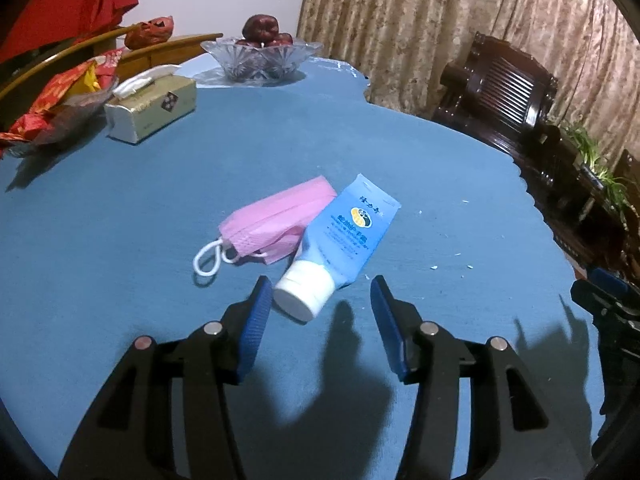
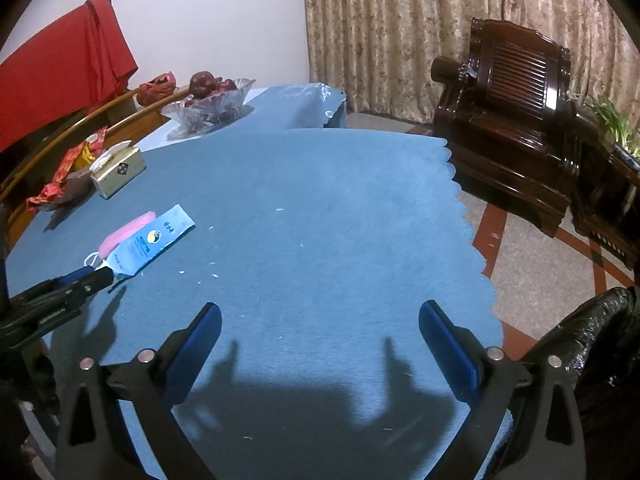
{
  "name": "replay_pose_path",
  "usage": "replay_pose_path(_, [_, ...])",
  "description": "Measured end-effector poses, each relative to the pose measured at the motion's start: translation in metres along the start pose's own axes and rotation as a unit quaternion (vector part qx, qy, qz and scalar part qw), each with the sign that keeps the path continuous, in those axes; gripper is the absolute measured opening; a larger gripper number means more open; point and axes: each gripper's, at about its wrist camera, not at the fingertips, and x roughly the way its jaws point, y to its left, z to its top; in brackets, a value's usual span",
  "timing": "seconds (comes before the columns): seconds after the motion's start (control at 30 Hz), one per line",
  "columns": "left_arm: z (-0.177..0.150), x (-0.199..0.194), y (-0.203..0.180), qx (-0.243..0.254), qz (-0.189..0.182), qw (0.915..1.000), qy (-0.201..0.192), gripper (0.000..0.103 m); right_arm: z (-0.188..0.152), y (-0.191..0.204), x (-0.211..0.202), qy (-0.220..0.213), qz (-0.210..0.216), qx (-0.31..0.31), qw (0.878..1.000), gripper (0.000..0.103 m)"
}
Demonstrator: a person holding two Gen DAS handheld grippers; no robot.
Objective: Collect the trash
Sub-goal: 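Grasp the pink face mask with the left gripper while the right gripper grasps the blue hand cream tube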
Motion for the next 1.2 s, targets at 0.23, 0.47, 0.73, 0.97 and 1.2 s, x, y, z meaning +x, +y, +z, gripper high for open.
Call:
replay_pose_path(0.23, [0.003,0.003,-0.017,-0.003,-0.076,0.9971,0.008,0.050,0.000,-0.004,0.003,0.002,-0.008,0.002,1.000,0.097])
replay_pose_path(0.47, [0.003,-0.011,-0.022,0.021,-0.087,0.9960,-0.001,0.052,0.001,-0.002,0.005,0.002,-0.004,0.003,1.000,0.097])
replay_pose_path(0.73, [0.013,-0.023,0.035,0.004,0.008,0.9996,-0.026,0.052,0.008,0.033,0.016,-0.002,0.025,0.000,1.000,0.097])
replay_pose_path(0.97, [0.014,-0.023,0.070,-0.005,0.050,0.9985,-0.020,0.052,0.022,0.094,0.037,-0.003,0.060,-0.021,0.998,0.097])
replay_pose_path(1.2, [0.009,-0.019,0.094,-0.021,0.055,0.9981,-0.016,0.052,0.022,0.137,0.067,0.022,0.068,-0.039,0.997,0.097])
